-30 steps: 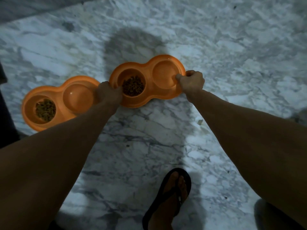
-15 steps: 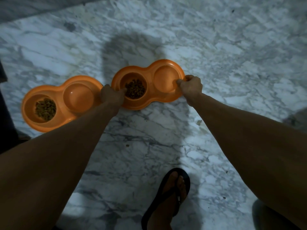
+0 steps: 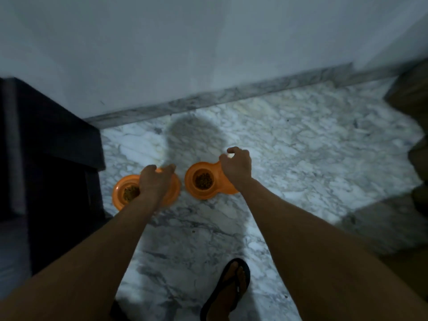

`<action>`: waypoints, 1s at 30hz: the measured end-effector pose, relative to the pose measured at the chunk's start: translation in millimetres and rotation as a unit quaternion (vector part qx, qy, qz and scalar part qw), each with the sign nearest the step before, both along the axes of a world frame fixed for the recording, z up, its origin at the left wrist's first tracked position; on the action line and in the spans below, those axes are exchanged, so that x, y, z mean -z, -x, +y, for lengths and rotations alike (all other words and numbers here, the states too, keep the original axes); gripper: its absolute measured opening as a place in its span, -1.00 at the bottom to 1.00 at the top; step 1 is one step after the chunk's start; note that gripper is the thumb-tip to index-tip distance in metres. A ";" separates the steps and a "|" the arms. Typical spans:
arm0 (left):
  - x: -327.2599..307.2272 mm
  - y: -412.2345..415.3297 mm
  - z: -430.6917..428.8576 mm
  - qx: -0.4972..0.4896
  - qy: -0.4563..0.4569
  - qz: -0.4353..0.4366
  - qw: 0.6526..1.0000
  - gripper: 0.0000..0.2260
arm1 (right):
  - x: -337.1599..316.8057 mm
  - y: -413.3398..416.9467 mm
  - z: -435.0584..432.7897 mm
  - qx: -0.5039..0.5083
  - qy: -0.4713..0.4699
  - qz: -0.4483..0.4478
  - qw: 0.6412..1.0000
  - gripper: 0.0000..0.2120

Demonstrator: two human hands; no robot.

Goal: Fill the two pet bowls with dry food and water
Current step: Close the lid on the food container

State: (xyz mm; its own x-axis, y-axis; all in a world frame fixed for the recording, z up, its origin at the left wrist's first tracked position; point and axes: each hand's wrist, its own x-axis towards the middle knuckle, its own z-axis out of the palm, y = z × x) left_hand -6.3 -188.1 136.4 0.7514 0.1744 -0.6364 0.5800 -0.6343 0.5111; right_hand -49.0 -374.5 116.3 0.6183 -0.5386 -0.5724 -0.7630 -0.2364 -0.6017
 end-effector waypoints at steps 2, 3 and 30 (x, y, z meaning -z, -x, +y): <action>-60.9 -4.0 9.9 -0.013 0.006 -0.019 1.000 -0.38 | -54.6 -8.5 12.8 -0.035 0.006 -0.017 0.999 -0.60; -94.0 -5.0 15.2 -0.018 0.008 -0.034 0.999 -0.39 | -83.5 -14.3 17.6 -0.049 0.010 -0.026 0.998 -0.62; -493.2 95.7 507.5 -0.149 0.116 -0.244 0.951 -0.81 | -521.9 7.1 483.3 -0.215 -0.001 -0.188 0.958 -0.82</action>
